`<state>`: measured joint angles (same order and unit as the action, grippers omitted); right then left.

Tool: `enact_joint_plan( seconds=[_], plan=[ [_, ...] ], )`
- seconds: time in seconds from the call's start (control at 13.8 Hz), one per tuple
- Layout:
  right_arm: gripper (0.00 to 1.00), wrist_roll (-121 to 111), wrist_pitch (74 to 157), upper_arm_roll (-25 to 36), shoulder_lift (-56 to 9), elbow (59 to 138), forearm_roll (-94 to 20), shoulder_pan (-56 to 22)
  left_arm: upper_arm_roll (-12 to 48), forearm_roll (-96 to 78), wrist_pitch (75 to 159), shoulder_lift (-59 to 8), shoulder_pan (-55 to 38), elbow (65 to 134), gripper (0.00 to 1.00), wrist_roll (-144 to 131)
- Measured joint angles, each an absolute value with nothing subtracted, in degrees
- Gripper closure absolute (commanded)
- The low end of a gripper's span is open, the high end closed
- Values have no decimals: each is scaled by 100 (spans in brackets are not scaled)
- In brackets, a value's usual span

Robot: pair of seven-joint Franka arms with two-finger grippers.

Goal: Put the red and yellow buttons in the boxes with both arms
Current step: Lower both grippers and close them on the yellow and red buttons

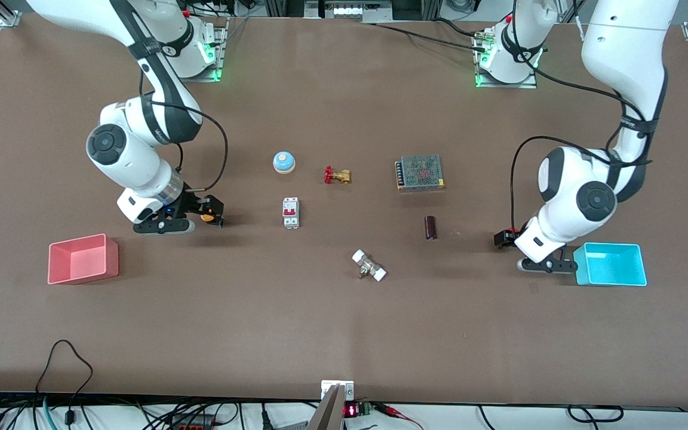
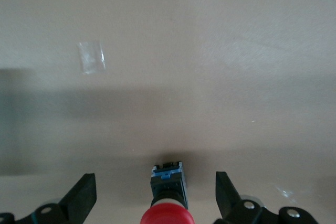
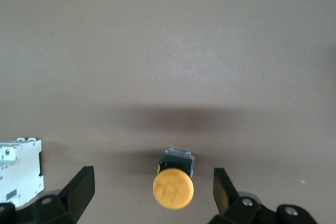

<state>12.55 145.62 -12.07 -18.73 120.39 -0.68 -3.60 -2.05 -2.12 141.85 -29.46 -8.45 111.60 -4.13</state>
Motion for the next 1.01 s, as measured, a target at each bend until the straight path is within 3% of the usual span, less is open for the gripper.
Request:
enact_joint_plan(
  seconds=[0.29, 0.36, 0.51, 0.72, 0.87, 1.01],
  plan=[
    [0, 1251, 15172, -1207, -2015, 12483, -58, -383, -200, -212, 15215, -3023, -957, 11800, 6, -555],
    [0, 1249, 15179, -1207, -2014, 12509, -47, -384, -200, -212, 15342, -3039, -964, 11901, 13, -590],
    [0, 1249, 15179, -1207, -2014, 12518, 14, -384, -201, -212, 15414, -3023, -965, 11943, 44, -633],
    [0, 1248, 15179, -1207, -2026, 12538, 59, -384, -203, -212, 15418, -3022, -965, 11943, 66, -634],
    [0, 1248, 15182, -1207, -2074, 12546, 146, -384, -205, -212, 15423, -3011, -965, 11943, 69, -634],
    [8, 1247, 15203, -1207, -2133, 12548, 183, -384, -209, -212, 15434, -3006, -962, 11937, 69, -634]
  ],
)
